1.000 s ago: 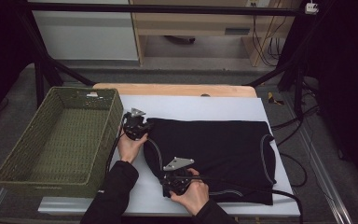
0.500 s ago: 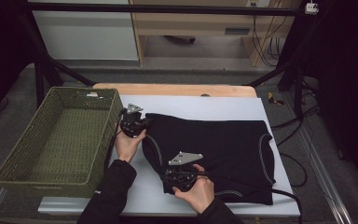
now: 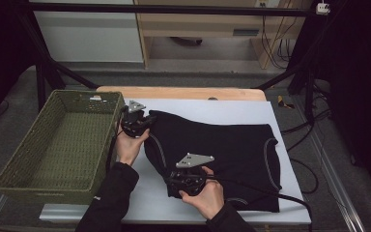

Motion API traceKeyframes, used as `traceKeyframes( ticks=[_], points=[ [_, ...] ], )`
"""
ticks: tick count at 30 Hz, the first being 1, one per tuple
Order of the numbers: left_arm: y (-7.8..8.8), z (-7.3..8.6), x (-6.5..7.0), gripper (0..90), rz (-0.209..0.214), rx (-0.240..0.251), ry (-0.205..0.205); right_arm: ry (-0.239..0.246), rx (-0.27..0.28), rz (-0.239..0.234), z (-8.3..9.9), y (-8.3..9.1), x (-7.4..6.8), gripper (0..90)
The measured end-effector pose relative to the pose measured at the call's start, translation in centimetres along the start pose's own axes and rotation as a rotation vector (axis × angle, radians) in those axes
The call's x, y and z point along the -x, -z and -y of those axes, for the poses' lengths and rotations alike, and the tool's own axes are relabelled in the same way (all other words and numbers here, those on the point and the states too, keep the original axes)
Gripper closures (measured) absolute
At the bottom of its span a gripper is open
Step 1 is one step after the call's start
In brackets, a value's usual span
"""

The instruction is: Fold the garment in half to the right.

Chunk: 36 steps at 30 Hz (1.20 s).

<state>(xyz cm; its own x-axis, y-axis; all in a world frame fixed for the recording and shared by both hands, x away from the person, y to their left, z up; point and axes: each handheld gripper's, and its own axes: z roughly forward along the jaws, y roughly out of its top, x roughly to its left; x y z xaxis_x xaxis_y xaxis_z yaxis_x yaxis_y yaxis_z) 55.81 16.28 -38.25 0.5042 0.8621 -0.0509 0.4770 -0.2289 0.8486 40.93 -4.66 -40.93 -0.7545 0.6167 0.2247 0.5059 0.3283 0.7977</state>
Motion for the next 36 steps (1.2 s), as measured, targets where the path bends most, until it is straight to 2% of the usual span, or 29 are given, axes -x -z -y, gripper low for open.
traceKeyframes(
  ticks=[14,20,25,36],
  points=[
    [2.3,-1.3,-0.5,84.1,-0.018,0.036,0.0,0.004,0.034,-0.046,-1.5,0.3,-0.6,76.9],
    [2.9,-1.9,-0.7,84.1,-0.014,0.051,0.0,0.007,0.053,-0.052,-1.9,0.6,-0.8,76.9],
    [3.5,-2.5,-0.7,84.2,-0.027,0.059,-0.006,0.014,0.064,-0.057,-2.4,0.8,-1.1,76.9],
    [5.3,-3.2,-1.4,84.3,-0.054,0.096,0.015,0.031,0.098,-0.086,-3.8,0.7,-2.0,76.8]
  ],
)
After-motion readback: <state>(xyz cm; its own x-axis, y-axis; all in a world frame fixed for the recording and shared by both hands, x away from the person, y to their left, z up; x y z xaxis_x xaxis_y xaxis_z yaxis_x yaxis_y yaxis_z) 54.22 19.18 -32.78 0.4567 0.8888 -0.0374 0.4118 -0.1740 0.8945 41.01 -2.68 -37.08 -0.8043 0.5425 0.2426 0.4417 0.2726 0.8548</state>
